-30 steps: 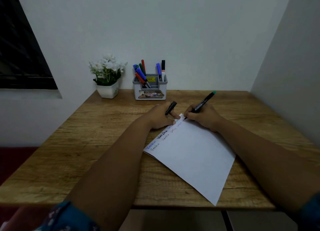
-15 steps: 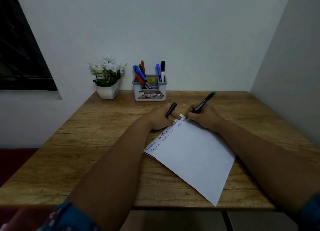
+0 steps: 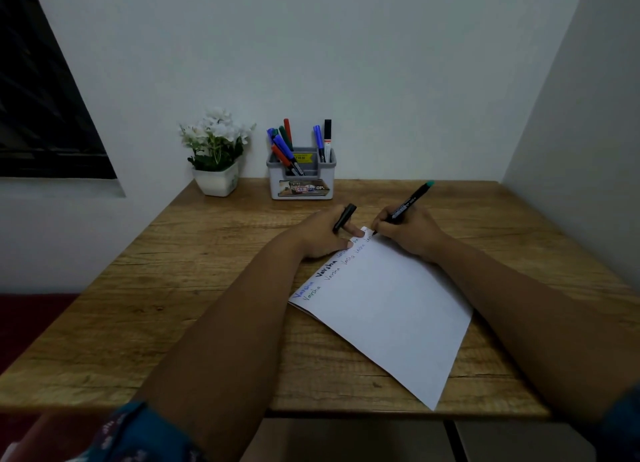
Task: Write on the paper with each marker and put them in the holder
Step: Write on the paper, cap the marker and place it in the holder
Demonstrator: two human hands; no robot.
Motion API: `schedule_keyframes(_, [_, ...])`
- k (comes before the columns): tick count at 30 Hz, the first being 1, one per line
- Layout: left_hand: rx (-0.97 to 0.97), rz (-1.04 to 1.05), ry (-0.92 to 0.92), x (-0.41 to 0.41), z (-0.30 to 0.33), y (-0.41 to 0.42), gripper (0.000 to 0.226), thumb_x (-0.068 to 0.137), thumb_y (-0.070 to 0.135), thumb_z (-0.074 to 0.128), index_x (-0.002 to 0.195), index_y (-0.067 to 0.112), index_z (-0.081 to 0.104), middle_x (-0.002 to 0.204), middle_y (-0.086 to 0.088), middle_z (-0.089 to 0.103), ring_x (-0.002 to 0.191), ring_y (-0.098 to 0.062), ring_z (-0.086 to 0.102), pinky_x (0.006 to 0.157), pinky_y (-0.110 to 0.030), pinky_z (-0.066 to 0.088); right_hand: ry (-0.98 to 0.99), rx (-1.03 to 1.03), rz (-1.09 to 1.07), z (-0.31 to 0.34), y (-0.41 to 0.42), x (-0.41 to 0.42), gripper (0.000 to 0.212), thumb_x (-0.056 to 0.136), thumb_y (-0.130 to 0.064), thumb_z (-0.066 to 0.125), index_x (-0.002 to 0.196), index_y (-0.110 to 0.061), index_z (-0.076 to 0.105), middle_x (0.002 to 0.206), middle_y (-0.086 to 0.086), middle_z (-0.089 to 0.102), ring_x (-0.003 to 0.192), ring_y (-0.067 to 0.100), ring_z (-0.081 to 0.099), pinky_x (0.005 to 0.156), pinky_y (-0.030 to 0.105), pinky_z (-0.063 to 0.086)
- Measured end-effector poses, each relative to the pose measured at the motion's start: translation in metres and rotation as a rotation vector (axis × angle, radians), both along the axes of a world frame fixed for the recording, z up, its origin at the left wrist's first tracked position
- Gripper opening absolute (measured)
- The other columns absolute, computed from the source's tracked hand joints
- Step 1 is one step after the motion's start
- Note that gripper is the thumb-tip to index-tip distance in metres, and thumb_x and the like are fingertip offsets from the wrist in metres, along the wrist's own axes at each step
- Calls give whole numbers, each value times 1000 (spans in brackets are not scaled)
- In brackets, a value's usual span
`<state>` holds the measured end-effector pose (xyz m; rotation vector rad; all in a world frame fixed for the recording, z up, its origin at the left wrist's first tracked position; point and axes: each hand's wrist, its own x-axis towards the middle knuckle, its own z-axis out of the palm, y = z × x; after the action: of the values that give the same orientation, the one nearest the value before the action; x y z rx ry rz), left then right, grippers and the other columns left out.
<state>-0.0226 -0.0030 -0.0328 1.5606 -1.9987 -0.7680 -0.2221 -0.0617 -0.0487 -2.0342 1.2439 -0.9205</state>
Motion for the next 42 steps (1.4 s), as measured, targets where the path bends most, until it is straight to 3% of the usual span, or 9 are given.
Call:
schedule_keyframes(5, [6, 1, 10, 0, 0, 0, 54, 87, 11, 67, 134, 17, 41, 122, 11, 66, 114, -3, 49, 89, -20, 34, -23, 12, -43, 0, 0, -1, 8, 82, -15, 65, 79, -12, 73, 84, 1, 74, 75, 7, 61, 62, 11, 44])
schedule_keyframes(8, [10, -2, 13, 0, 0, -1, 53, 87, 11, 67, 133, 16, 41, 123, 10, 66, 112, -3, 50, 87, -19, 35, -13, 24, -34, 2, 1, 0, 7, 81, -16, 66, 80, -13, 73, 86, 2, 74, 80, 10, 63, 67, 18, 46])
schedule_keyframes(17, [7, 4, 17, 0, -1, -2, 52, 87, 11, 68, 132, 17, 42, 121, 11, 67, 110, -2, 49, 85, -19, 35, 8, 40, -44, 3, 3, 1, 8, 82, -14, 66, 79, -12, 73, 80, -3, 72, 73, 5, 61, 64, 18, 43])
schedule_keyframes(21, [17, -14, 8, 1, 1, -2, 52, 87, 13, 68, 132, 18, 42, 120, 12, 67, 109, -1, 48, 88, -22, 34, -375, 172, -145, 4, 0, -2, 18, 81, -8, 66, 64, -10, 62, 57, -2, 62, 53, 8, 53, 56, 25, 43])
schedule_keyframes(23, [17, 8, 35, -1, 1, 0, 45, 88, 24, 68, 127, 21, 46, 116, 12, 68, 106, -3, 51, 89, -25, 38, -531, 170, -186, 9, 1, -1, 15, 84, -8, 68, 72, -9, 59, 53, -4, 57, 45, 5, 49, 50, 22, 41])
schedule_keyframes(27, [44, 245, 377, -16, 8, 7, 43, 95, 61, 38, 107, 25, 56, 93, 9, 73, 91, -5, 58, 71, -21, 39, -572, 135, -109, 30, 20, 9, 19, 90, -21, 70, 82, -15, 53, 58, -1, 51, 40, 4, 44, 43, 17, 39])
schedule_keyframes(31, [118, 345, 924, -21, 10, -1, 40, 104, 35, 33, 89, 13, 63, 100, -9, 73, 76, -14, 56, 62, -28, 38, -760, 222, 7, 48, 39, 15, 20, 97, -28, 59, 81, -16, 56, 64, 3, 54, 50, 8, 50, 53, 22, 42])
schedule_keyframes(35, [138, 241, 1145, -23, 11, 3, 22, 105, 14, 34, 112, 5, 53, 95, -12, 68, 70, -12, 65, 64, -23, 50, -952, 452, 108, 55, 51, 12, 29, 100, -31, 40, 94, -15, 63, 86, 8, 67, 75, 15, 63, 68, 28, 48])
schedule_keyframes(42, [155, 186, 1314, -22, 15, 5, 16, 103, 4, 33, 118, 9, 40, 94, -20, 69, 81, -26, 72, 65, -26, 59, -826, 244, -22, 50, 49, 14, 16, 100, -15, 44, 85, -14, 48, 72, 4, 73, 69, 13, 68, 70, 29, 51])
